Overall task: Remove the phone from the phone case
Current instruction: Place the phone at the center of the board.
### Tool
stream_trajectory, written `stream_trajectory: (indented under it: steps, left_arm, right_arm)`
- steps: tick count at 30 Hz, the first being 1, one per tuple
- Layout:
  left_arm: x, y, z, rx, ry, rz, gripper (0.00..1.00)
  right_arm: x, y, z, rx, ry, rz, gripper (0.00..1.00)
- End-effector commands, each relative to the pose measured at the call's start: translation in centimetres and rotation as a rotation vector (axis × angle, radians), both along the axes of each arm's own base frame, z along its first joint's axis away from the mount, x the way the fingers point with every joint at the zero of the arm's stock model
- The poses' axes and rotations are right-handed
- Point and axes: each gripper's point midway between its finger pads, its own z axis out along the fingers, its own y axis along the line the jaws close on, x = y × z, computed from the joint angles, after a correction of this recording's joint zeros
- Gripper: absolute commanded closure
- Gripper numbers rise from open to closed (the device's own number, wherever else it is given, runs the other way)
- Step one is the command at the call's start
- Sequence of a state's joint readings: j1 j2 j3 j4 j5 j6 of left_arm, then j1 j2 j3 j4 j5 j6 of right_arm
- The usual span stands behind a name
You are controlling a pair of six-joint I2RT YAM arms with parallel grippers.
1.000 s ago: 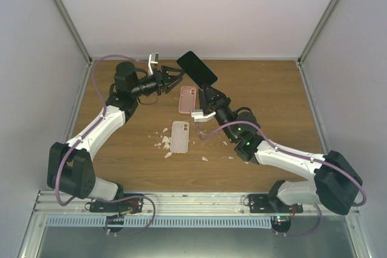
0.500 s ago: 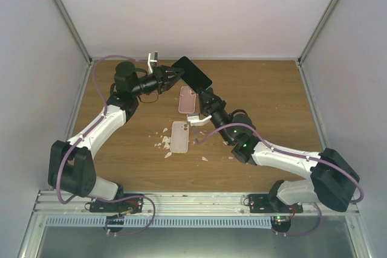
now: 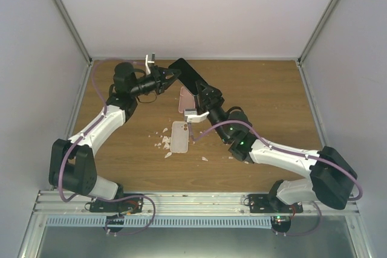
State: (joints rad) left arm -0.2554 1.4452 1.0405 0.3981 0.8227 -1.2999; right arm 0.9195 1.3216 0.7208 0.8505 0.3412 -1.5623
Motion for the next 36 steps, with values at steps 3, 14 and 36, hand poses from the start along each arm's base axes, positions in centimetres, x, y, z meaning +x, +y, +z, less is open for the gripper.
stream_trajectory:
  steps: [3, 14, 36]
  left_arm:
    - [1.0, 2.2, 0.9, 0.006, -0.073, 0.062, 1.00]
    - [2.7, 4.6, -4.0, 0.172, -0.056, 0.089, 1.00]
    - [-6.3, -9.5, -15.9, 0.353, -0.034, -0.493, 1.00]
  right_arm:
    - [-0.2, -0.4, 1.0, 0.073, 0.042, 0.011, 0.14]
    - [1.6, -1.5, -4.0, -0.002, 0.395, -0.043, 0.00]
    - [5.1, -6.4, 0.8, 0.373, 0.768, -0.053, 0.00]
